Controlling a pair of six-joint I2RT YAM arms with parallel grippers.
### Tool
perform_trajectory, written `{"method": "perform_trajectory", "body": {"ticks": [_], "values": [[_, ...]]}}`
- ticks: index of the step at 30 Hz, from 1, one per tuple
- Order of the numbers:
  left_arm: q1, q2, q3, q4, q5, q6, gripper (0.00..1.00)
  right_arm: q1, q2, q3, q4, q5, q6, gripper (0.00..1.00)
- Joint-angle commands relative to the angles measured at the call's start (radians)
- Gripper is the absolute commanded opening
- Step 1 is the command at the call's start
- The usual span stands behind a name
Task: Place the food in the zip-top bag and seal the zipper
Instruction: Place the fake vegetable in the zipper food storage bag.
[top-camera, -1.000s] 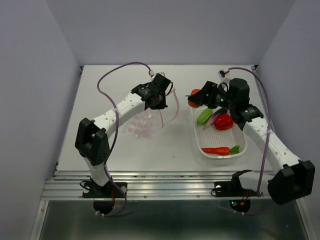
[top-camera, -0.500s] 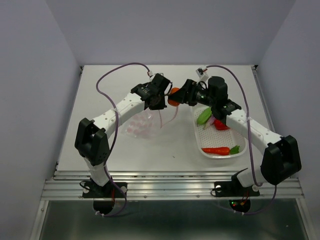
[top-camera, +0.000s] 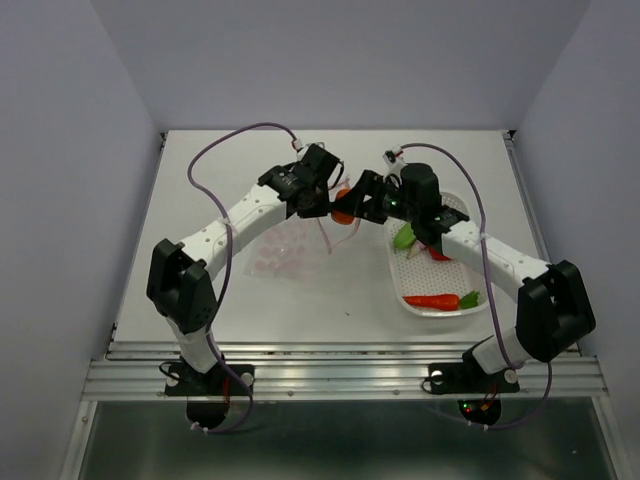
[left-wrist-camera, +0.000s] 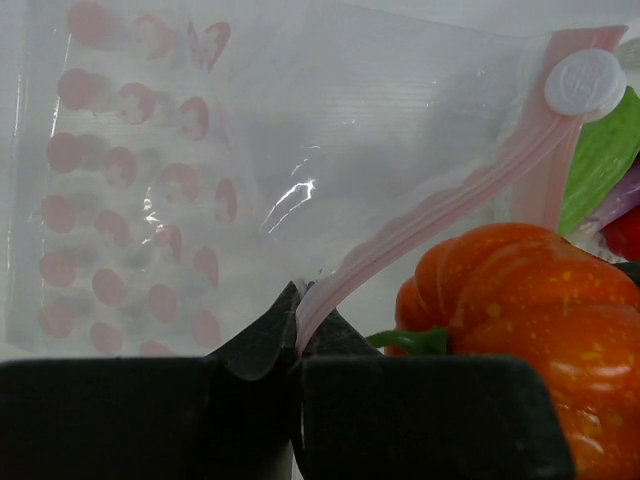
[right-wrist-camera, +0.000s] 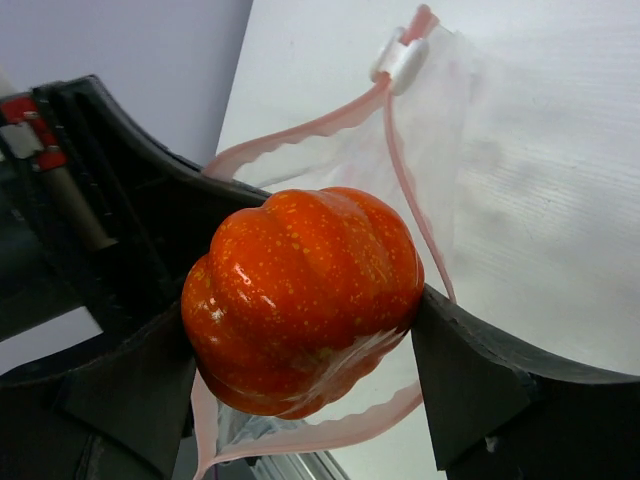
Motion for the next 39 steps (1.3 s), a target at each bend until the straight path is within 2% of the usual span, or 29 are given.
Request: {"method": "perform_trajectory", "body": {"ticks": [1,6,11,14,18,19,25,26,39], "values": [[0.002,-0.078,0.052,0.011,-0.016,-0.014,0.00,0.011,-0.003,0.000,-0.020,0.063,0.003,0.27],[0.008,-0.087,0.044,0.003,-0.040,-0.025,0.00,0.011,-0.037,-0.028,-0.033,0.118,0.017,0.28],[0.011,-0.082,0.047,0.008,-0.037,-0.031,0.00,0.020,-0.027,-0.013,-0.050,0.087,0.002,0.32],[0.011,-0.081,0.049,0.018,-0.017,-0.025,0.00,0.048,0.010,0.035,-0.140,0.098,-0.056,0.41],[0.011,-0.081,0.050,0.022,-0.005,-0.022,0.00,0.097,0.067,0.136,-0.214,0.144,-0.101,0.73],[0.011,-0.081,0.050,0.022,-0.005,-0.022,0.00,0.107,0.070,0.147,-0.222,0.155,-0.113,0.78],[0.011,-0.085,0.046,0.017,-0.016,-0.023,0.00,0.118,0.059,0.207,-0.288,0.247,-0.135,0.93],[0.011,-0.084,0.046,0.015,-0.017,-0.023,0.00,0.118,0.056,0.213,-0.300,0.270,-0.138,1.00],[0.013,-0.099,0.061,0.002,-0.033,-0.017,0.00,0.118,-0.045,0.305,-0.392,0.354,-0.230,1.00]]}}
